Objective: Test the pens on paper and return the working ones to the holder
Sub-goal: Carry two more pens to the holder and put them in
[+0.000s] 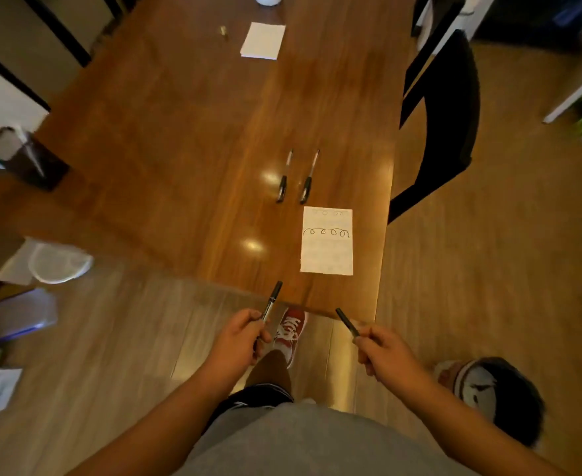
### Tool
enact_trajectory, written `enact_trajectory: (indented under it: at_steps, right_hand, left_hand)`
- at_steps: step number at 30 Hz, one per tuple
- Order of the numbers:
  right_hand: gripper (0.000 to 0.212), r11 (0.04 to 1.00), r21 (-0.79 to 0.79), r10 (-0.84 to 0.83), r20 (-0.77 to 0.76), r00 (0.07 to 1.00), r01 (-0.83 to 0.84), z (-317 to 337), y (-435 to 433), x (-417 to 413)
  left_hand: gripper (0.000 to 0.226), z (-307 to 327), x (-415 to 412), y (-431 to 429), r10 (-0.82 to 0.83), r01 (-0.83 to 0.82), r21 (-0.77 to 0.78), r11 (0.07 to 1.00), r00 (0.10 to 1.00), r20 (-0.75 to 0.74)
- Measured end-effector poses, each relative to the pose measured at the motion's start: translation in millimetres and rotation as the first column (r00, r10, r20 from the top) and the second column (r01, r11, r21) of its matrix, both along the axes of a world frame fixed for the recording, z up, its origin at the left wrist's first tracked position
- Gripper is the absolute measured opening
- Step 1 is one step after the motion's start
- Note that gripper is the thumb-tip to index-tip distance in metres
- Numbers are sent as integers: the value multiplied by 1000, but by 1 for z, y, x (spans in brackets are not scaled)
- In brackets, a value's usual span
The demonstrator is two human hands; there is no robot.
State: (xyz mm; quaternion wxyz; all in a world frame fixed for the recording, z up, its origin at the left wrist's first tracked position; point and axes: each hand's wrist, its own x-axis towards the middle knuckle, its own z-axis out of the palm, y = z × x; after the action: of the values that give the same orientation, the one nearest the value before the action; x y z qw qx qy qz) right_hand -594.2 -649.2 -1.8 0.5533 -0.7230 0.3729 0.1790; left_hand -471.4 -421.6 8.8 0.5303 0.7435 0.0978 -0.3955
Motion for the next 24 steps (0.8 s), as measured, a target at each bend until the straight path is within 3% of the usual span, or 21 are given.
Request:
enact_trajectory:
  at_steps: [4, 8, 16, 24]
  right_hand:
    - [17, 987, -33, 154, -42, 987, -155, 2, 39, -30]
    - [16, 958, -5, 287, -60, 956, -288, 10, 98, -11]
    - [15, 755, -1, 656, -6, 755, -656, 7, 275, 82]
    - [22, 625, 33, 780, 17, 626, -780, 6, 451, 157]
  left_hand:
    - [23, 1, -50, 57, 106, -107, 20, 994, 993, 51]
    - [21, -3, -87, 133, 265, -274, 99, 957, 959, 99]
    - [17, -24, -132, 306, 628, -628, 226, 745, 774, 84]
    - [15, -31, -112, 458, 751, -737, 221, 638, 659, 31]
